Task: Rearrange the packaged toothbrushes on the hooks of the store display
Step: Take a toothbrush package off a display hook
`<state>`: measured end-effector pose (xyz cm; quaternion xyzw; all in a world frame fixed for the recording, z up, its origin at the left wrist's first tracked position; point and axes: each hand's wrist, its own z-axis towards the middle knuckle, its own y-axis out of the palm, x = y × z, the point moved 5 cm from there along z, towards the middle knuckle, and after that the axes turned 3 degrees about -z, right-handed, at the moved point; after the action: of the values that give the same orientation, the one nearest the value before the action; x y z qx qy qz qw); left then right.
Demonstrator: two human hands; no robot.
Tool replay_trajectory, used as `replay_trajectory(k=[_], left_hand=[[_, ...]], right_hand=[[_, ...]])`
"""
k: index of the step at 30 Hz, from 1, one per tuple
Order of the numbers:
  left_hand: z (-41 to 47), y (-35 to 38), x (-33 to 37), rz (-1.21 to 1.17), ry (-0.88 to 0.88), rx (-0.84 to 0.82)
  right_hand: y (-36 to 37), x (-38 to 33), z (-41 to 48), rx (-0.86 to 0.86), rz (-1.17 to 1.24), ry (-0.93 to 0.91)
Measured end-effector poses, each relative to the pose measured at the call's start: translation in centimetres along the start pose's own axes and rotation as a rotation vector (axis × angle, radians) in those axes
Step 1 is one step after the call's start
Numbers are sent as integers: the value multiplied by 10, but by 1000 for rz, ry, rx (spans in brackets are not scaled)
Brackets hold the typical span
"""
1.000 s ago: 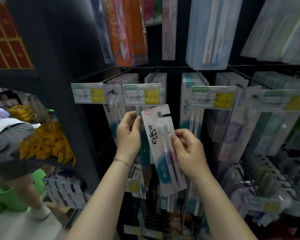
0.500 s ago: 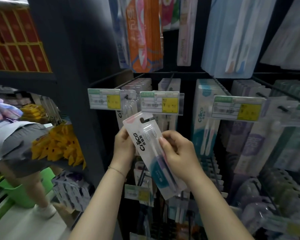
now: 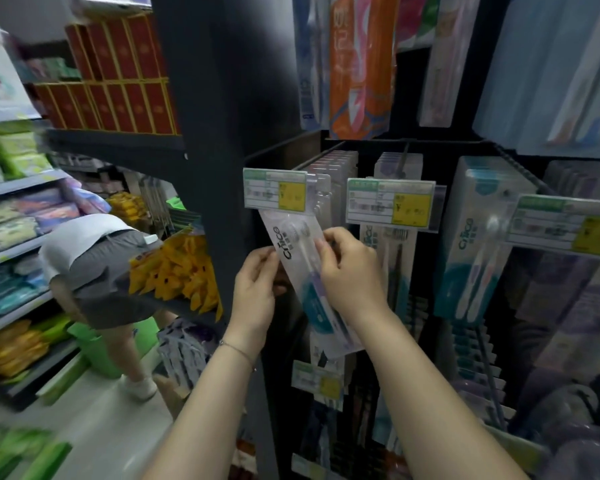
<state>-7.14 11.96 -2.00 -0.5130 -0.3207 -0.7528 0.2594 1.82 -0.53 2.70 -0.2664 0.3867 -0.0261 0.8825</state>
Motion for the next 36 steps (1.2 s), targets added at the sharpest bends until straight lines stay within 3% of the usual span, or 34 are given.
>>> replay_trajectory(k=[11, 22, 31, 36], left_hand=[[-2, 16, 10, 237, 169, -95], [-20, 1, -6, 412, 112, -43], [-53, -7, -11, 709, 228, -42], [-76, 0, -19, 876, 305, -134]], right_hand=[[-3, -4, 8, 78, 44, 57], [10, 9, -23, -16, 87, 31], [-7, 20, -65, -62, -193, -28], [-17, 30, -92, -48, -298, -47]])
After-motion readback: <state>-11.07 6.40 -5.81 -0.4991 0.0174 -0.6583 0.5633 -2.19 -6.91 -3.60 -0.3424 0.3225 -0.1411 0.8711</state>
